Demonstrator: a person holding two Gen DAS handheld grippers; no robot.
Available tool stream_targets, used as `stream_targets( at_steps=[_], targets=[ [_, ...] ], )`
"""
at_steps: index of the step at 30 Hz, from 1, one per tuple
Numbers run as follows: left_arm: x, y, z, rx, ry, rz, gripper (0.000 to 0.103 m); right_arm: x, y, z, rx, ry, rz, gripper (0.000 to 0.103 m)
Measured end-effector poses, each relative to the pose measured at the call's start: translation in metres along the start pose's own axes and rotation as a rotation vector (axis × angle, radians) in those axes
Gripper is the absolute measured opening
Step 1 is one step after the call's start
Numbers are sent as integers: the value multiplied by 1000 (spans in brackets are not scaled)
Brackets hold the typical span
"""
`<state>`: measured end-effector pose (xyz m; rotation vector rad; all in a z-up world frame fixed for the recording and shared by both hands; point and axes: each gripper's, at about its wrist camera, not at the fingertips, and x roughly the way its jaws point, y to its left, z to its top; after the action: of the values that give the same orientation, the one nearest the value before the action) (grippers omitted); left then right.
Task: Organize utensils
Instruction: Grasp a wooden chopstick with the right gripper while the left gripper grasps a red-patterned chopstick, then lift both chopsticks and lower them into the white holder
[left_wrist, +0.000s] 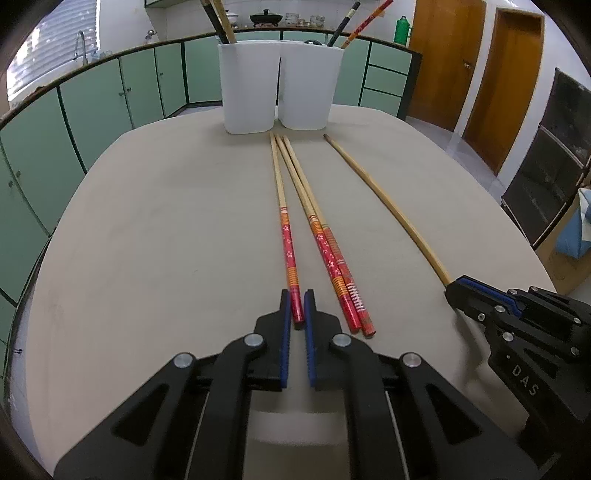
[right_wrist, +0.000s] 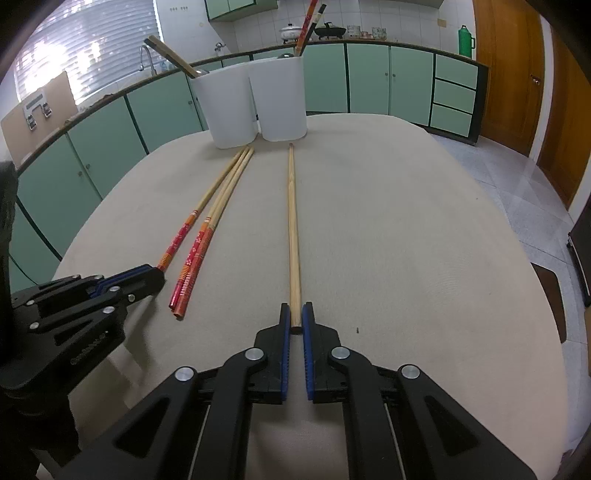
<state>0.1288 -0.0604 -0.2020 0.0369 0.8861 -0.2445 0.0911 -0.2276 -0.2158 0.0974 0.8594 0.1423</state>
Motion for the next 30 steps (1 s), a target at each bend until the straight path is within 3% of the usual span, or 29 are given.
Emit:
stream_targets(
  at_steps=[12, 21, 30],
  targets=[
    [-59, 15, 15, 7, -123, 10, 6, -36, -4, 24, -3, -90, 15, 6],
    [-107, 17, 52, 21, -260, 6, 5, -75, 0, 64, -40, -199, 31, 6],
    [-129, 18, 91, 28, -353, -8, 5, -101, 5, 113, -66, -275, 68, 6]
  ],
)
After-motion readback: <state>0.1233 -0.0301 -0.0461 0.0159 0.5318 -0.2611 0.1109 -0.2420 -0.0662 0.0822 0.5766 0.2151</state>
